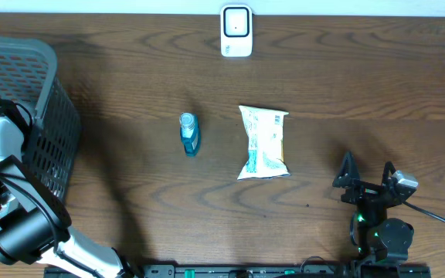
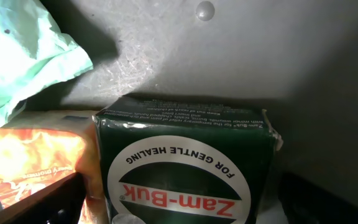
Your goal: Scan the item barcode
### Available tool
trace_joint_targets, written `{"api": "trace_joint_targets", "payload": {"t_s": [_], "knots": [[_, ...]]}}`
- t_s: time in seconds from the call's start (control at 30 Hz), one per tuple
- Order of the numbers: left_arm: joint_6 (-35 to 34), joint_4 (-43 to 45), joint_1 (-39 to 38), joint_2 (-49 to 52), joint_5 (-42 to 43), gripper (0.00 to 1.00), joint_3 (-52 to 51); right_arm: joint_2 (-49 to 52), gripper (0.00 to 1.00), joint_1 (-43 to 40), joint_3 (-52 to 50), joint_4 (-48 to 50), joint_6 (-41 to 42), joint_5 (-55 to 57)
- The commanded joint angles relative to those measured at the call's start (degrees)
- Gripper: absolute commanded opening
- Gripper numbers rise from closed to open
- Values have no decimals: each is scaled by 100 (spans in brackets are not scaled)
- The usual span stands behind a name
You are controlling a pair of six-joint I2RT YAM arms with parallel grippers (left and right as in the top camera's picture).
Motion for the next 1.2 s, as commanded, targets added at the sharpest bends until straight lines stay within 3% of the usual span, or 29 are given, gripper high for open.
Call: {"api": "trace_joint_targets", "payload": {"t_s": [0.0,0.23,0.47,0.73,0.9,1.17], "knots": [[96,103,26,31,-72,100,-140,-26,99,24,-4,-22,-87,11],[96,498,26,31,-20,100,-140,-26,99,24,-4,-22,-85,11],[92,1051,24,31,728,100,-140,-26,99,24,-4,-22,-87,11],[96,1440,24,31,748,100,-140,-26,99,24,-4,-22,-85,11],[184,813,26,31,498,100,-140,-26,99,24,-4,-22,-85,11],[79,-785,26,28,-726,99,-140,-26,99,24,-4,-22,-85,11]]}}
